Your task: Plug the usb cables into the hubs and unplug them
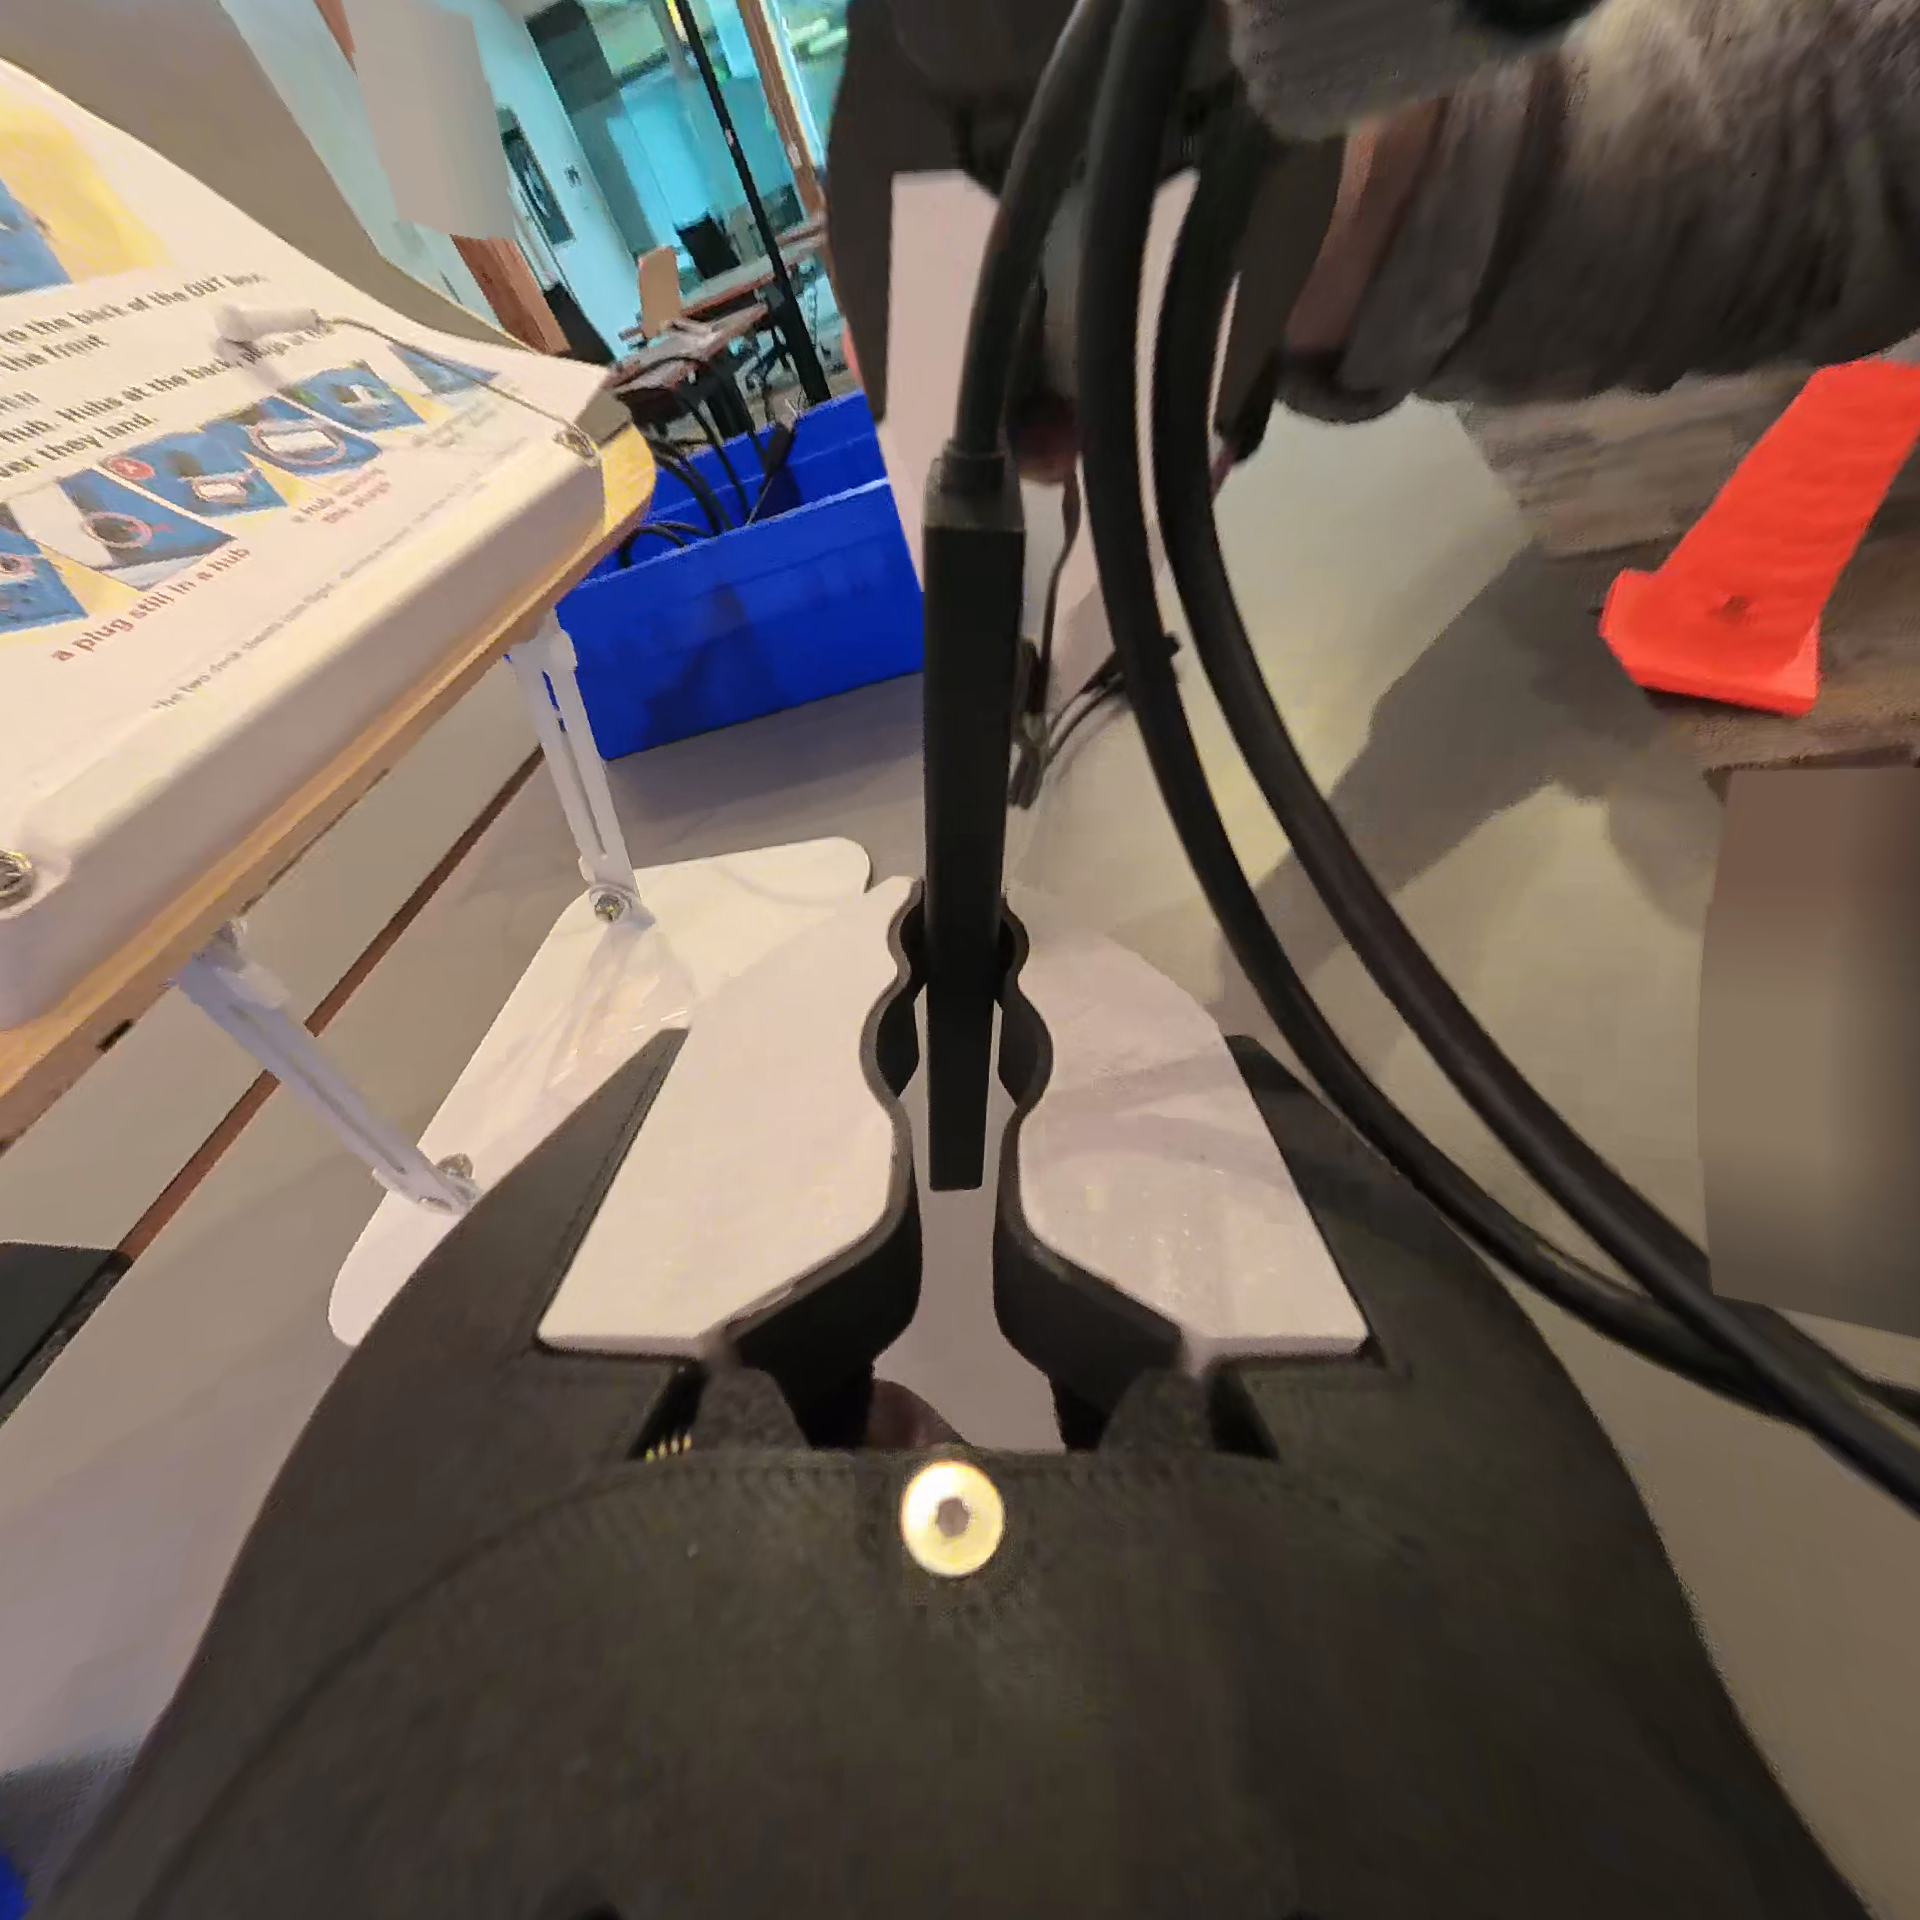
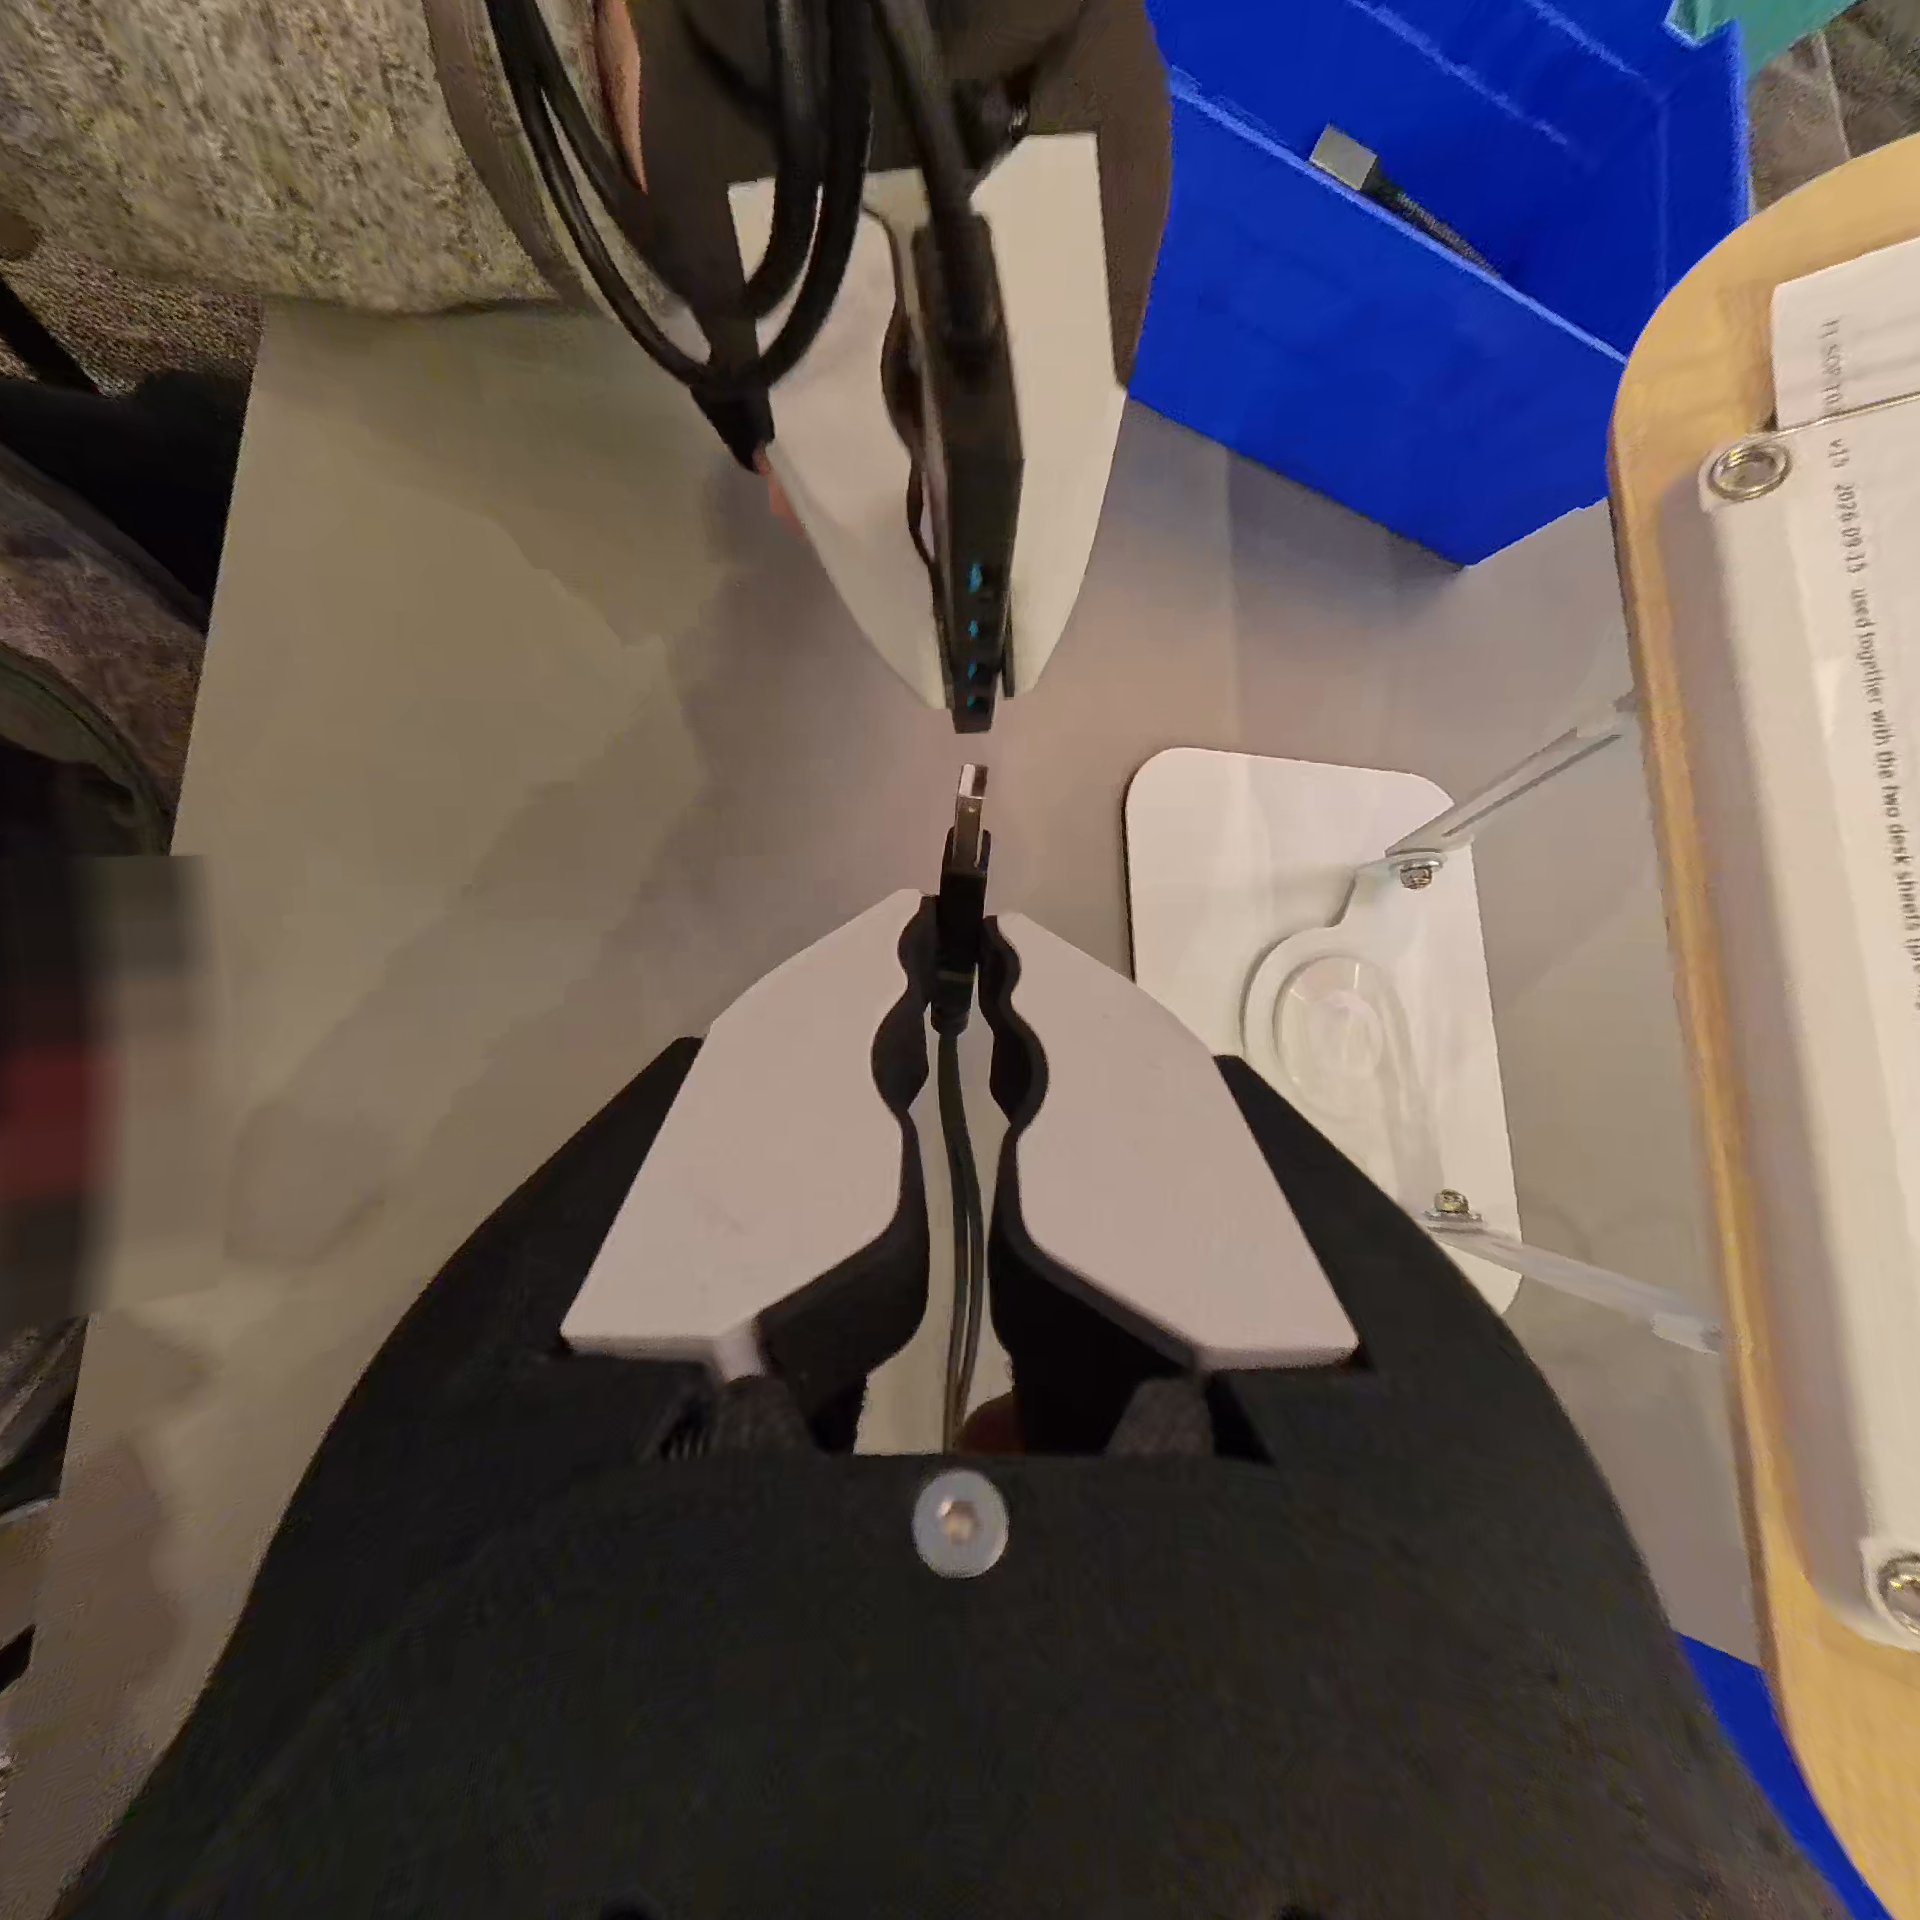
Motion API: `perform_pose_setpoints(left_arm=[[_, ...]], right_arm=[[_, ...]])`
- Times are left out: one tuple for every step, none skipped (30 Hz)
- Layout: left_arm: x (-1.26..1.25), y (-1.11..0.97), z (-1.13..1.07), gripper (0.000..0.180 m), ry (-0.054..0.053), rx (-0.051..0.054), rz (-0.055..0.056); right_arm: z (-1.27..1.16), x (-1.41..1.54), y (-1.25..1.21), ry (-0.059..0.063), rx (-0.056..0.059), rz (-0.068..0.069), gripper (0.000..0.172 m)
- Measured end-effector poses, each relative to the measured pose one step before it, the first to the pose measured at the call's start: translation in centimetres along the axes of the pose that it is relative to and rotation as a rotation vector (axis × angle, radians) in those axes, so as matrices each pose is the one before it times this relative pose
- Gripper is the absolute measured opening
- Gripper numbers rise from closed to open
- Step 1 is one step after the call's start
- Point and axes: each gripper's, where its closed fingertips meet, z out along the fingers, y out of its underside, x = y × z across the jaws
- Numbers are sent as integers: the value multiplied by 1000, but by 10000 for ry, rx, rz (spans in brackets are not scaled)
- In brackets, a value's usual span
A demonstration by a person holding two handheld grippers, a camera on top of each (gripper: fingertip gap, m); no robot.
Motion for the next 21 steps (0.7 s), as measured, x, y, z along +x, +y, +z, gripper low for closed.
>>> perform_pose_setpoints(left_arm=[[64,101,145,10,-16,-81,61],[169,-14,131,10,88,-9,-21],[133,57,118,10,68,-64,10],[-45,126,97,10,-59,-124,76],[14,113,91,10,10,-105,-6],[74,76,74,10,67,-56,-41],[-6,83,72,10,-9,-62,22],[101,120,75,10,75,-93,-1],[148,94,95,10,112,-64,-8],[85,91,118,10,43,-85,30],[31,102,117,10,26,-96,21],[25,44,79,10,52,-51,-18],[-13,142,82,10,15,-102,0],[-52,84,41,10,-11,-45,21],[53,-44,4,10,59,49,-53],[92,-143,-8,10,116,139,-119],[-32,-294,-46,10,14,205,-64],[-115,-186,-48,10,-45,81,4],[-40,-10,15,10,-2,-30,24],[34,82,74,10,19,-60,46],[122,163,132,10,47,-101,60]], right_arm=[[1,34,-124,-4,-108,15,8],[53,-45,-151,-50,-83,-5,8],[69,-25,-198,-2,-53,-28,7],[66,-33,-146,4,-78,-29,8],[96,-54,-107,-20,-94,-23,8],[91,-51,-133,-15,-45,-40,8],[89,-39,-99,-24,-46,-25,7],[87,28,0,1,-101,4,8],[71,51,12,1,-93,12,8],[81,-39,16,-75,-77,27,8],[118,-95,125,-131,-148,54,8],[170,-88,212,-101,-203,20,8],[106,45,119,17,-133,-41,8],[44,6,87,-15,-102,8,8],[10,-60,23,-71,-64,19,8],[-4,-49,46,-63,-82,20,8],[78,-35,173,-55,-181,-14,8],[131,-45,197,-43,-168,-37,8],[92,5,33,-19,-38,15,8],[88,-19,-44,-56,8,48,8],[115,-84,-55,-82,-12,16,8]])
